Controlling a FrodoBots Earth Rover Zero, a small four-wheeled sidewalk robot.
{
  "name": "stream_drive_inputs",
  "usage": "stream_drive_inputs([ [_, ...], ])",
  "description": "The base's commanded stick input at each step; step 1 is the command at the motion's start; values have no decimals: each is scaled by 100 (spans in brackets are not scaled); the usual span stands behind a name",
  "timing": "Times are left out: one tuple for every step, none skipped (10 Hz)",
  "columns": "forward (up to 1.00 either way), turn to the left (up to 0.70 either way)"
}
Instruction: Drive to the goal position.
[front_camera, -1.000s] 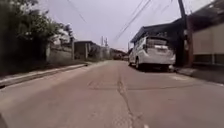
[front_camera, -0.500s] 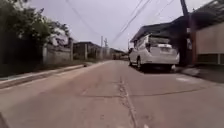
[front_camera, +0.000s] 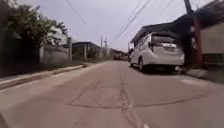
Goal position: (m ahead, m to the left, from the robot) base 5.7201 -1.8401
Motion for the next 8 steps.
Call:
stream_drive_inputs([
  [70,0],
  [70,0],
  [70,0],
  [70,0],
  [70,0],
  [70,0],
  [70,0],
  [70,0],
])
